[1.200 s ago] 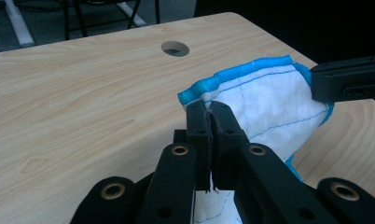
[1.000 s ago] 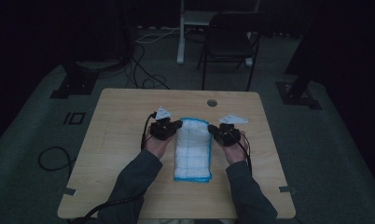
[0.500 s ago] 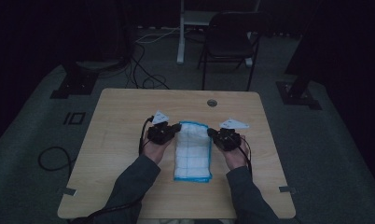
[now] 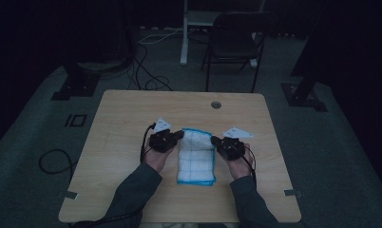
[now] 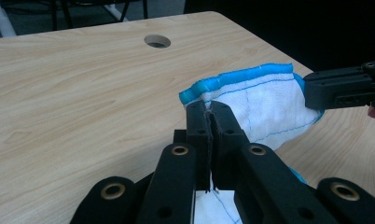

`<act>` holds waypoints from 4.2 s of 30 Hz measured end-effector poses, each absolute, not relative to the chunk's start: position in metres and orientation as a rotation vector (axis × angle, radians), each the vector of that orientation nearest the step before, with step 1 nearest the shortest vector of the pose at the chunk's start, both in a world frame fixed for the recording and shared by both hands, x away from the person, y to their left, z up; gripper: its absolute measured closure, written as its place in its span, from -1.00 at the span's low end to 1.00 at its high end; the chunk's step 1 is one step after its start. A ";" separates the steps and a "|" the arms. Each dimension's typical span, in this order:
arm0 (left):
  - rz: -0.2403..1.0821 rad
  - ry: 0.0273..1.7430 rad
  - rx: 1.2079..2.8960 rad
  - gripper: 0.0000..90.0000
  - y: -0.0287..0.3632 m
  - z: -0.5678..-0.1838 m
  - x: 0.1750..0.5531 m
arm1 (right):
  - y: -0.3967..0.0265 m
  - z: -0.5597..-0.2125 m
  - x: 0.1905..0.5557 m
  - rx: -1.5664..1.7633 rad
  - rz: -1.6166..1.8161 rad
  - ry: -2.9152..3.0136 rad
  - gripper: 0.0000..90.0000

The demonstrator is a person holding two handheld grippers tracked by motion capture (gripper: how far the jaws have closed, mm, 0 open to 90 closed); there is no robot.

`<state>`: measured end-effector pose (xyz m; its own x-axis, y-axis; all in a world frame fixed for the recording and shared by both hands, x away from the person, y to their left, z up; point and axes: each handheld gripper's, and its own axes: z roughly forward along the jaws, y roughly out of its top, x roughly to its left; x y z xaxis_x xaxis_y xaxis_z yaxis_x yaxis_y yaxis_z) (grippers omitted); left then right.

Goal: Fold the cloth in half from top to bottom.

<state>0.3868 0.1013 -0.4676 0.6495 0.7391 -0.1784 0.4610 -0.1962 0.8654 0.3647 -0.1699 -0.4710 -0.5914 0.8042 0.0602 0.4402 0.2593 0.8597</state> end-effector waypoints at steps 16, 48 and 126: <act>0.319 0.951 1.833 0.96 0.106 -0.476 0.371 | -0.166 -0.477 0.351 1.111 1.257 2.148 0.93; 0.226 0.989 1.809 0.93 0.115 -0.504 0.343 | -0.167 -0.497 0.328 1.130 1.262 2.170 0.92; 0.169 0.993 1.966 0.83 0.104 -0.543 0.333 | -0.190 -0.514 0.308 1.209 1.286 2.138 0.65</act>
